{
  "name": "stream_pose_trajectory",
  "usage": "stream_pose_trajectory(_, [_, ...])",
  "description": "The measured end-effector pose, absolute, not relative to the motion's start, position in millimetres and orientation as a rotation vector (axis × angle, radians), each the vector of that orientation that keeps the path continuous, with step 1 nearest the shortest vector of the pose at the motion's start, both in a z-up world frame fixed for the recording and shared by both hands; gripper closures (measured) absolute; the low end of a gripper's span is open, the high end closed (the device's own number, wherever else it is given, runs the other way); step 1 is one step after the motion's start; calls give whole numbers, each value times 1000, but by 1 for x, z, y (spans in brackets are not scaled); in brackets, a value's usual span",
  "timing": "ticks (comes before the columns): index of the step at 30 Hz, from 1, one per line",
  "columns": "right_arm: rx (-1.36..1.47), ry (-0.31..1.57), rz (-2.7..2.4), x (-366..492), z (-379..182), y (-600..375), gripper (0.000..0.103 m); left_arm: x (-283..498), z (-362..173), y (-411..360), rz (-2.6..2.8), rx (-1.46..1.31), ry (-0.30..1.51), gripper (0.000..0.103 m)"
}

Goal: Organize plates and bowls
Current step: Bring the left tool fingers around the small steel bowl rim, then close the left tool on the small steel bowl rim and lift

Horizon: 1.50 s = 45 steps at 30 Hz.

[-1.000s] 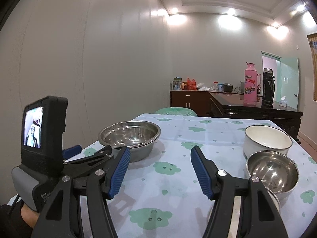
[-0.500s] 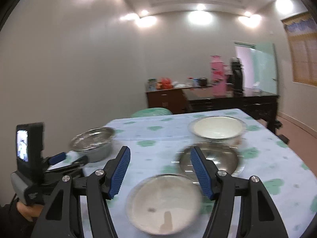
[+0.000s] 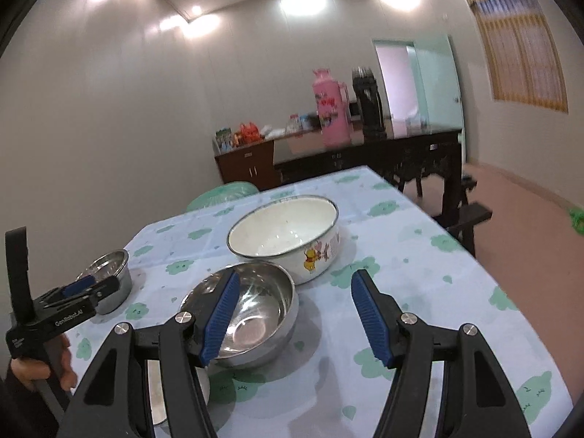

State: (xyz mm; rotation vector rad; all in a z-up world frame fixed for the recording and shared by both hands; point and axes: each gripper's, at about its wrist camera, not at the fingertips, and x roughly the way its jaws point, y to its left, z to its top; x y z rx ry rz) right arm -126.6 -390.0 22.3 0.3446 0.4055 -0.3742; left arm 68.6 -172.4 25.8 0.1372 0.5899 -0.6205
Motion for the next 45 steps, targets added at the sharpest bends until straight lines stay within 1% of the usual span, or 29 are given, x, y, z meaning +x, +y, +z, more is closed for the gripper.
stream_pose_trajectory(10, [399,587,-261,-95,0,-409,37,78,17,-243,-863,261,715,31])
stream_pose_trajectory(16, [487,654,-194,-81,-17,-421,38,83,10,-258,-916,308,781,31])
stream_pose_trajectory(17, [504,658,-182,-80,-18,-423,41,83,10,-260,-920,318,784,31])
stream_pose_trajectory(19, [529,682,-169,-77,-24,-425,59,81,10,-264,-932,330,786,31])
stream_pose_trajectory(20, [534,696,-163,-75,-27,-426,60,80,9,-267,-948,332,799,31])
stream_pose_trajectory(23, [538,696,-149,-74,-28,-424,62,80,3,-275,-976,367,831,35])
stream_pose_trajectory(26, [541,703,-140,-71,-28,-423,62,79,-2,-282,-986,404,851,49])
stream_pose_trajectory(27, [547,710,-136,-69,-30,-423,62,80,-4,-284,-993,405,864,57])
stream_pose_trajectory(28, [557,715,-127,-68,-31,-423,62,81,-6,-286,-1005,403,885,70])
stream_pose_trajectory(30, [563,721,-112,-65,-32,-422,62,80,-13,-291,-1022,406,925,86])
stream_pose_trajectory(33, [559,730,-96,-61,-33,-419,63,77,-17,-293,-1012,425,921,87])
stream_pose_trajectory(38, [567,723,-96,-60,-32,-419,65,79,-13,-288,-1006,379,930,89])
stream_pose_trajectory(39, [566,723,-99,-59,-32,-418,68,79,-12,-288,-1003,375,925,89])
stream_pose_trajectory(45, [590,723,-104,-59,-31,-421,74,76,2,-285,-994,367,881,89])
